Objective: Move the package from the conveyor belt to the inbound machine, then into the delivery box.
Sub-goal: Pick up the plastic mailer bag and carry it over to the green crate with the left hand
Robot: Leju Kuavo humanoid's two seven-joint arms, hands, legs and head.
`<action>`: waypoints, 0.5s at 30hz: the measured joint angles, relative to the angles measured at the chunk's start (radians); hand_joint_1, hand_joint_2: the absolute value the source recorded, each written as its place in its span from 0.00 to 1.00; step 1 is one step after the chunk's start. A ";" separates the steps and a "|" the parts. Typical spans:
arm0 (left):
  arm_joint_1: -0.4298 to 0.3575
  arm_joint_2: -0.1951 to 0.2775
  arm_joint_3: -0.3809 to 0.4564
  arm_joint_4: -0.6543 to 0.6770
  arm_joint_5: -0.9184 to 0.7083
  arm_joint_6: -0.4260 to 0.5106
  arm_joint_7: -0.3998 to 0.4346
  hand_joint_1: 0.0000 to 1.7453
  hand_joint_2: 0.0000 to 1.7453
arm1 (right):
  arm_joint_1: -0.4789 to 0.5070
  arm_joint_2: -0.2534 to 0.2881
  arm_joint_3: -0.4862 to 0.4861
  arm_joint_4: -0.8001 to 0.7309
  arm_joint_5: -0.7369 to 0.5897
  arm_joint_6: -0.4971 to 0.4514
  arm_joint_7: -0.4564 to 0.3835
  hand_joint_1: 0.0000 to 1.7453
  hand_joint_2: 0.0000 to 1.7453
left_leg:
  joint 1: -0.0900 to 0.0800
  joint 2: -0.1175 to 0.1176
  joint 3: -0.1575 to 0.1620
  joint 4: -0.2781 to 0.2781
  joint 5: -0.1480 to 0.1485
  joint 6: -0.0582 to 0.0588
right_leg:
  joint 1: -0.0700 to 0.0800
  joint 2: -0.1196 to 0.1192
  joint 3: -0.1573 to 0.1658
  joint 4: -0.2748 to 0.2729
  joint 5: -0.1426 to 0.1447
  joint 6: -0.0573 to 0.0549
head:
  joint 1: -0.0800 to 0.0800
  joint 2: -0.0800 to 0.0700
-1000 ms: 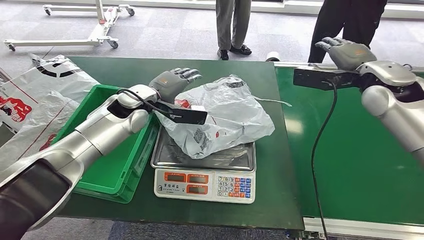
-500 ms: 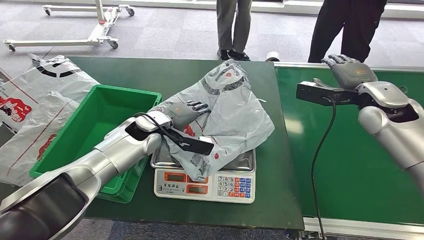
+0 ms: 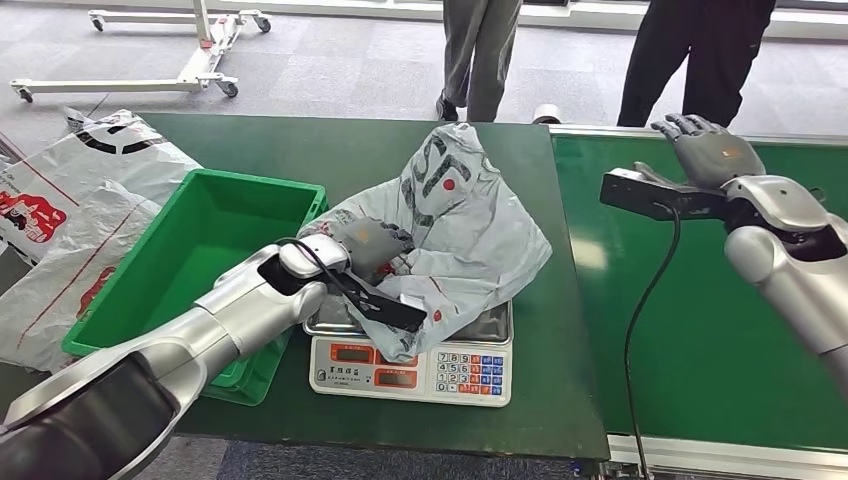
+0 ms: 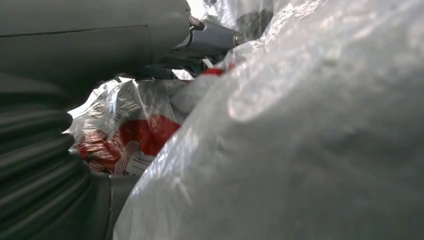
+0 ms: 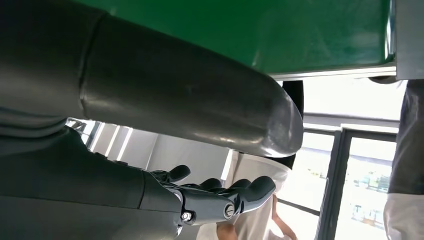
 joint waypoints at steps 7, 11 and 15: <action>0.000 -0.001 -0.004 -0.029 -0.022 0.036 0.042 1.00 1.00 | 0.062 -0.022 -0.062 -0.054 0.016 -0.011 -0.006 0.00 0.00 | 0.000 0.000 0.000 0.000 0.000 0.000 | 0.000 0.001 0.000 0.000 0.000 0.000 | 0.000 0.000; 0.000 0.000 -0.003 -0.046 -0.037 0.037 0.046 1.00 1.00 | 0.075 -0.023 -0.086 -0.066 0.027 -0.010 -0.014 0.00 0.00 | 0.000 0.000 0.000 0.000 0.000 0.000 | 0.000 0.001 0.000 0.000 0.000 0.000 | 0.000 0.000; 0.000 0.000 -0.002 -0.054 -0.037 0.032 0.046 1.00 1.00 | 0.076 -0.023 -0.096 -0.071 0.035 -0.008 -0.016 0.00 0.00 | 0.000 0.000 0.000 0.000 0.000 0.000 | 0.000 0.001 -0.001 0.000 0.000 0.000 | 0.000 0.000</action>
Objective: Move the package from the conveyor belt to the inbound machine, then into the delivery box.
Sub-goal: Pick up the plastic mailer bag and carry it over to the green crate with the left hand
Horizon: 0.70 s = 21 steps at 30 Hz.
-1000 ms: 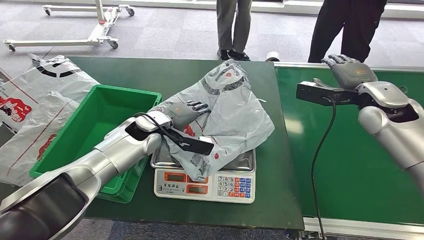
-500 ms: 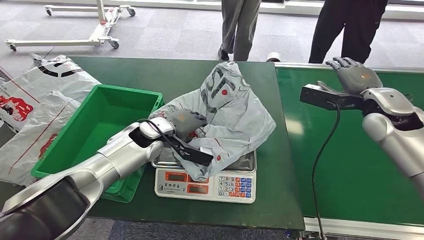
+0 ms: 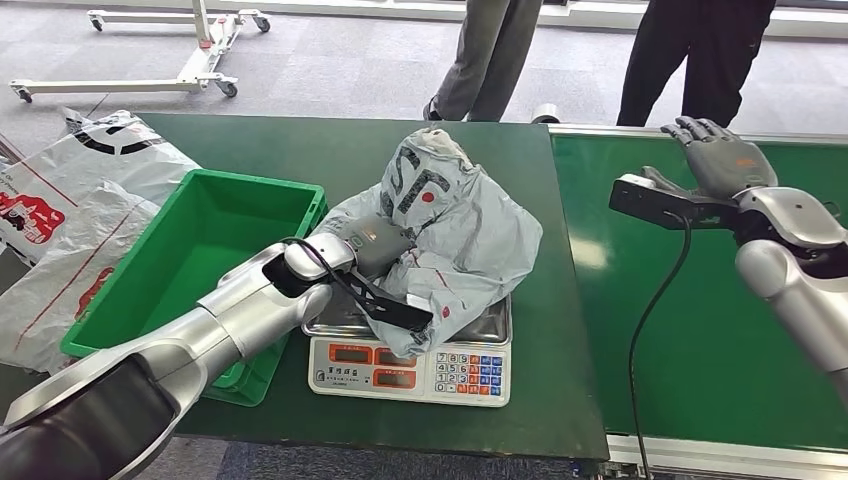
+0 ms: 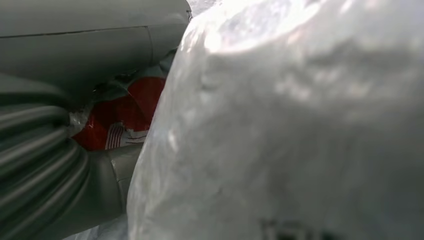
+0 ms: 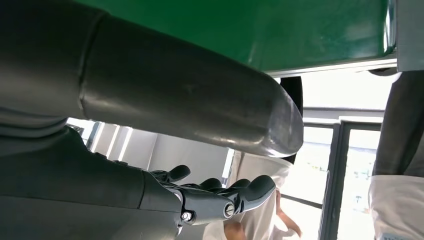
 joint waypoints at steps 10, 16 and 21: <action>-0.048 0.011 0.068 -0.044 -0.015 0.054 0.083 1.00 1.00 | 0.003 -0.018 -0.028 -0.002 -0.004 0.002 -0.014 0.00 0.00 | 0.000 0.000 -0.001 0.000 0.000 0.000 | 0.000 0.000 0.000 0.000 0.000 0.000 | 0.000 0.000; -0.061 0.016 0.083 -0.052 -0.018 0.054 0.086 1.00 1.00 | 0.004 -0.022 -0.034 -0.003 -0.004 0.004 -0.015 0.00 0.00 | 0.000 0.000 0.000 0.000 0.000 0.000 | 0.000 0.000 0.000 0.000 0.000 0.000 | 0.000 0.000; -0.161 0.079 0.132 -0.096 -0.061 0.042 0.145 1.00 1.00 | 0.003 -0.035 -0.043 -0.007 -0.005 0.010 -0.014 0.00 0.00 | 0.000 0.001 -0.001 0.000 0.000 0.000 | 0.000 0.001 -0.001 0.000 0.000 0.000 | 0.000 0.000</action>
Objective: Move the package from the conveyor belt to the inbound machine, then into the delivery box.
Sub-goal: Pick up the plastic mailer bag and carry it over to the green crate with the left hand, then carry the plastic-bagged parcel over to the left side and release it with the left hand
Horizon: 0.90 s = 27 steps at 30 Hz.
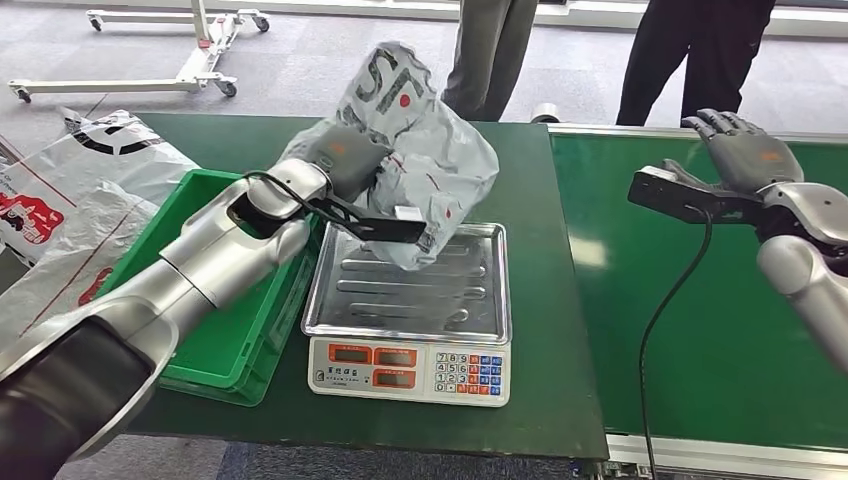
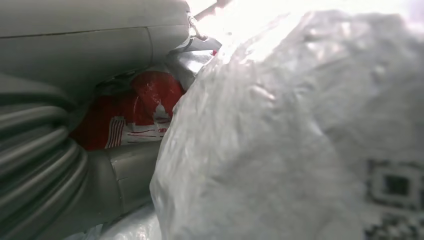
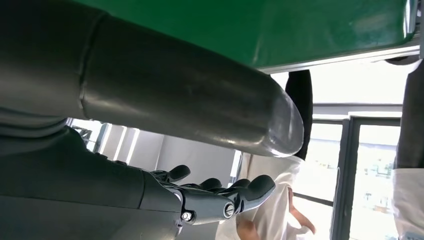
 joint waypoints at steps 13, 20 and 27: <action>-0.242 0.249 0.101 -0.006 -0.017 -0.064 0.000 1.00 1.00 | 0.086 -0.117 -0.057 -0.073 -0.032 -0.014 -0.003 0.00 0.00 | 0.000 -0.001 -0.001 -0.001 0.000 0.000 | 0.000 -0.001 -0.001 0.000 -0.001 -0.001 | 0.000 0.000; -0.247 0.311 0.101 -0.006 -0.021 -0.068 -0.001 1.00 1.00 | 0.131 -0.158 -0.100 -0.129 -0.032 -0.012 0.000 0.00 0.00 | 0.000 0.000 -0.001 -0.001 0.000 0.000 | 0.000 0.000 -0.001 0.000 -0.001 0.000 | 0.000 0.000; -0.223 0.428 0.102 -0.029 0.035 -0.094 -0.039 1.00 1.00 | 0.142 -0.204 -0.131 -0.159 -0.050 0.021 0.006 0.00 0.00 | 0.000 0.003 0.000 -0.002 0.000 0.000 | 0.000 0.003 -0.002 0.001 -0.001 -0.001 | 0.000 0.000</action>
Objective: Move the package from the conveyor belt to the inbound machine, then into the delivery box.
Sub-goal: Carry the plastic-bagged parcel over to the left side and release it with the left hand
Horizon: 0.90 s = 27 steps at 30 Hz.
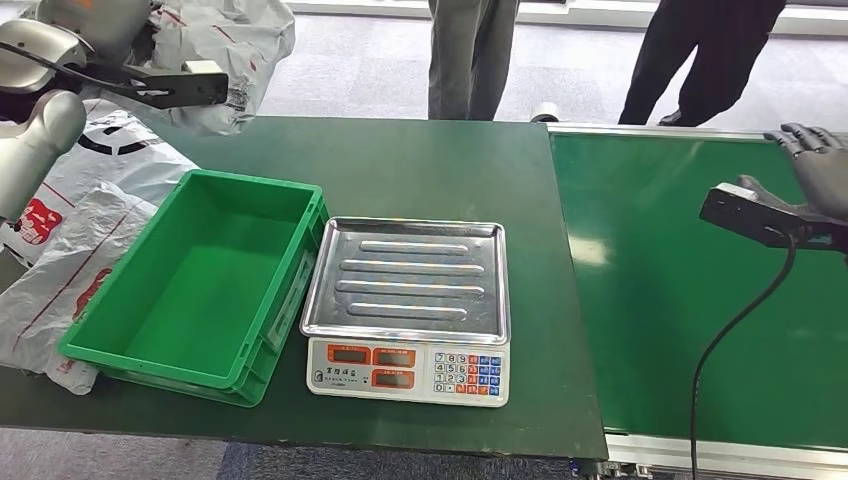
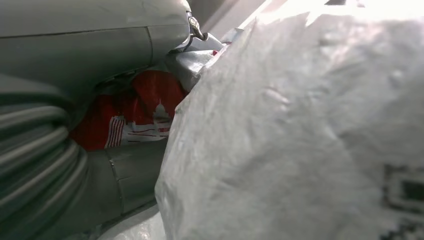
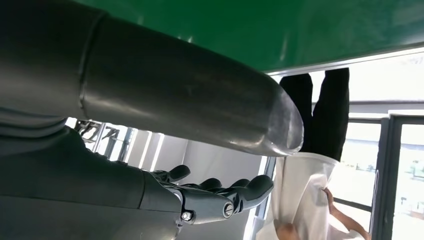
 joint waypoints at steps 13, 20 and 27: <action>0.167 0.228 0.028 -0.148 0.093 -0.022 -0.015 1.00 1.00 | 0.029 -0.026 -0.034 -0.018 0.006 0.002 0.006 0.00 0.00 | 0.000 -0.002 -0.001 -0.001 0.000 0.000 | 0.000 -0.002 0.000 0.000 -0.001 -0.001 | 0.000 0.000; 0.314 0.323 0.080 -0.236 0.165 -0.003 -0.011 1.00 1.00 | 0.080 -0.041 -0.074 -0.039 0.017 -0.001 0.015 0.00 0.00 | -0.001 0.000 0.000 -0.001 -0.001 -0.001 | 0.000 0.001 -0.001 0.000 -0.001 -0.001 | 0.000 0.000; 0.583 0.431 0.216 -0.391 0.216 0.012 -0.006 1.00 1.00 | 0.117 -0.041 -0.117 -0.050 0.044 0.001 0.028 0.00 0.00 | -0.001 0.001 0.000 -0.002 -0.001 -0.001 | 0.000 0.001 -0.002 0.000 -0.003 -0.002 | 0.000 0.000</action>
